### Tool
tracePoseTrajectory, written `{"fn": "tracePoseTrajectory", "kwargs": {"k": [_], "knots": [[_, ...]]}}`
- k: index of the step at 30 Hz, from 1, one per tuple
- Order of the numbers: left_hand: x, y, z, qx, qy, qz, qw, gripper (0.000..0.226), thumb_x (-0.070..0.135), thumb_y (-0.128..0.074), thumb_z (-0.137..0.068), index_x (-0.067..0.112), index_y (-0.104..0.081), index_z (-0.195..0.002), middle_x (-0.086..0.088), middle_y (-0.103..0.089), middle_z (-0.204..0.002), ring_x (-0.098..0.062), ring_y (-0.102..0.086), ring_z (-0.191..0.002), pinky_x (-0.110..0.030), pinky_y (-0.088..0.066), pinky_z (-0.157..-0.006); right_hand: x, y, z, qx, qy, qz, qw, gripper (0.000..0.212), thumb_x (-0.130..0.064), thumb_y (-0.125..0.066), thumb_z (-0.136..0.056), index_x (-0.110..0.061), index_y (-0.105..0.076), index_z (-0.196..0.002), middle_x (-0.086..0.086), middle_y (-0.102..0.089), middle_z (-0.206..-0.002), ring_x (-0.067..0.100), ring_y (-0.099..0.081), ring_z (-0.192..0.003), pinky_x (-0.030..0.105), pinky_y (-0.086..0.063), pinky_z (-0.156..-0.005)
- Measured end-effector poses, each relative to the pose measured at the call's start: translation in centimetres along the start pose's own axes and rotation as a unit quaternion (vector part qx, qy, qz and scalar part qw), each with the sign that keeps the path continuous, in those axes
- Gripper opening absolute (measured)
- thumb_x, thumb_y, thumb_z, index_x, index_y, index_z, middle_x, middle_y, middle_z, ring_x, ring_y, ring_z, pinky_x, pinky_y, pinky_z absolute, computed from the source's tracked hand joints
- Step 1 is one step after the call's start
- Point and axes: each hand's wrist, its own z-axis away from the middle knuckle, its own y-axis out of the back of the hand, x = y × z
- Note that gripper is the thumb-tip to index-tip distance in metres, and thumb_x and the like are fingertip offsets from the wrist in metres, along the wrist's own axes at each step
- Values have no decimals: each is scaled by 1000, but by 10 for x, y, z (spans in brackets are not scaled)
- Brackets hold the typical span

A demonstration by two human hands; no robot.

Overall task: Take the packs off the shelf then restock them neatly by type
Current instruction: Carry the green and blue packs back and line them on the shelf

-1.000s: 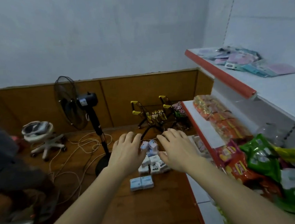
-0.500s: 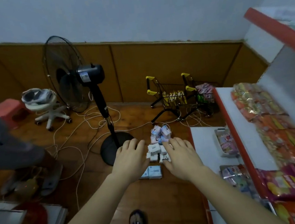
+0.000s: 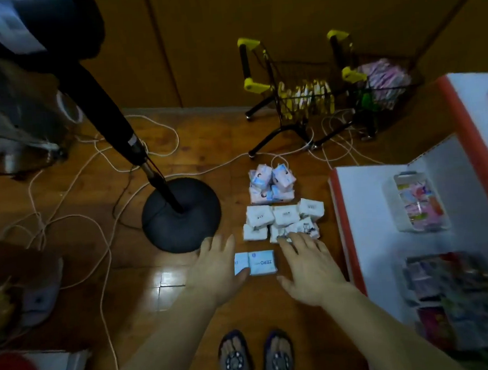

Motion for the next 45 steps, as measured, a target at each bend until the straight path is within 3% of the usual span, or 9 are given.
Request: {"fn": "tracePoseTrajectory", "kwargs": {"k": [6, 12, 15, 21, 26, 30, 34, 41, 45], "knots": [[-37, -141, -89, -48, 16, 18, 999, 76, 66, -51, -87, 26, -27, -147, -1, -36, -146, -25, -31, -136, -44, -37, -106, 22, -126, -115, -47, 5, -1, 999, 85, -57, -49, -91, -21, -12, -158, 8, -19, -160, 29, -14, -149, 49, -19, -120], [-66, -277, -169, -53, 35, 6, 998, 86, 66, -56, -85, 24, -22, -151, -3, -28, -151, -27, -24, -140, -45, -36, -107, 44, -260, -206, -76, 8, -3, 997, 87, -58, -49, -93, -20, -6, -158, 10, -6, -164, 30, -3, -152, 52, -16, -120], [-77, -334, -202, -67, 48, -2, 997, 93, 66, -59, -83, 25, -14, -153, -5, -16, -158, -29, -11, -147, -48, -31, -111, 53, -318, -242, -99, 6, 4, 995, 89, -58, -49, -93, -19, -3, -158, 10, 0, -165, 31, 3, -152, 55, -13, -121], [-95, -419, -248, -121, 51, -26, 991, 112, 62, -67, -81, 31, 13, -153, -5, 9, -162, -33, 10, -151, -58, -25, -116, 63, -402, -297, -112, 24, 4, 993, 103, -56, -62, -88, -23, 7, -158, 8, 11, -165, 32, 11, -152, 59, -13, -120], [-111, -453, -266, -120, 38, -33, 992, 112, 51, -74, -79, 32, 9, -153, -4, 1, -160, -33, 8, -150, -54, -33, -114, 65, -436, -320, -104, 30, -2, 994, 103, -46, -67, -88, -25, 6, -158, 7, 2, -164, 32, 4, -152, 57, -23, -117], [-111, -451, -265, -95, 15, -22, 995, 103, 43, -74, -80, 28, -3, -153, -4, -15, -156, -31, -1, -148, -45, -42, -107, 64, -430, -320, -91, 43, -3, 995, 91, -39, -64, -89, -23, -6, -157, 7, -16, -157, 30, -13, -146, 51, -38, -107], [-99, -414, -244, -80, 2, -16, 997, 98, 43, -72, -82, 25, -7, -153, -7, -19, -152, -29, -2, -148, -41, -46, -105, 62, -391, -296, -71, 53, 0, 996, 85, -36, -62, -89, -22, -11, -156, 6, -21, -154, 30, -20, -143, 48, -42, -102], [-63, -276, -178, -57, -27, -13, 998, 96, 45, -71, -81, 25, -11, -152, -7, -20, -142, -25, -14, -141, -33, -50, -95, 53, -259, -215, -32, 63, 8, 997, 87, -39, -61, -89, -24, -9, -156, 6, -21, -156, 30, -18, -145, 48, -39, -104], [-36, -175, -144, -25, -48, -27, 998, 95, 48, -69, -83, 25, -10, -153, -8, -20, -146, -26, -15, -141, -35, -47, -99, 51, -162, -164, -1, 59, 13, 998, 86, -41, -59, -89, -25, -8, -157, 6, -20, -157, 30, -17, -145, 48, -38, -107]]}}
